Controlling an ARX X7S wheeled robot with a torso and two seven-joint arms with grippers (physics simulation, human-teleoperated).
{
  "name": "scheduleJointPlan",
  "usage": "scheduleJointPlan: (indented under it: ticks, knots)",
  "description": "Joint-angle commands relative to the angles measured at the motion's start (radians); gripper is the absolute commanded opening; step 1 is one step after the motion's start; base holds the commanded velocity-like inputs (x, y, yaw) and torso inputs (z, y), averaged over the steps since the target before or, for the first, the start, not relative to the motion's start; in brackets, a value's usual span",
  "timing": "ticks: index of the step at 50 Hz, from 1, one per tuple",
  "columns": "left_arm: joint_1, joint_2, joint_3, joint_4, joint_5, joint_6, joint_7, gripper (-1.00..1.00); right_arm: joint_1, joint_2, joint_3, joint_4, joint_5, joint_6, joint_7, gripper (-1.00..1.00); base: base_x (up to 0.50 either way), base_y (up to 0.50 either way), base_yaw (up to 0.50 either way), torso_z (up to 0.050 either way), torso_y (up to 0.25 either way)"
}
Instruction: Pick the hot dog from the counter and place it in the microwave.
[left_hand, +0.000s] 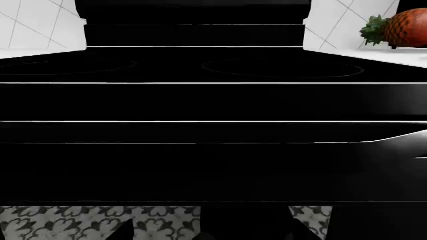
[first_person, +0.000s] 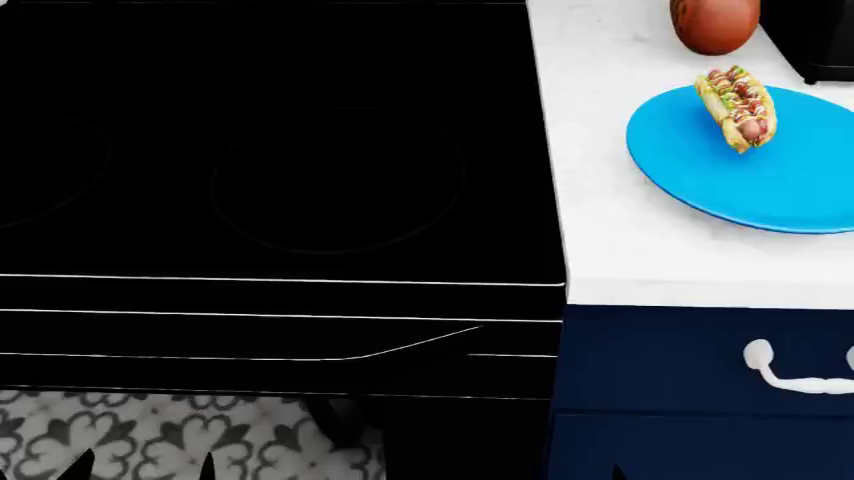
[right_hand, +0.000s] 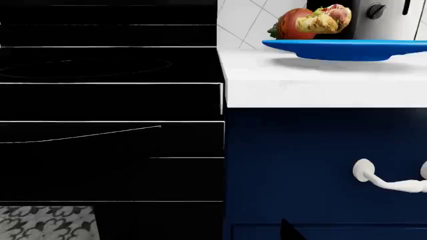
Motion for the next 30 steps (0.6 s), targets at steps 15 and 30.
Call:
scheduleJointPlan:
  ticks: [15, 30]
  knots:
    - [-0.040, -0.051, 0.063, -0.017, -0.046, -0.030, -0.060, 1.00, 0.038, 0.057, -0.081, 0.033, 0.028, 0.014, 0.078, 1.00, 0.00, 0.00, 0.00, 0.000, 0.000]
    - [-0.035, -0.072, 0.082, -0.003, -0.068, -0.025, -0.088, 1.00, 0.039, 0.076, -0.112, 0.033, 0.034, 0.007, 0.107, 1.00, 0.00, 0.00, 0.00, 0.000, 0.000]
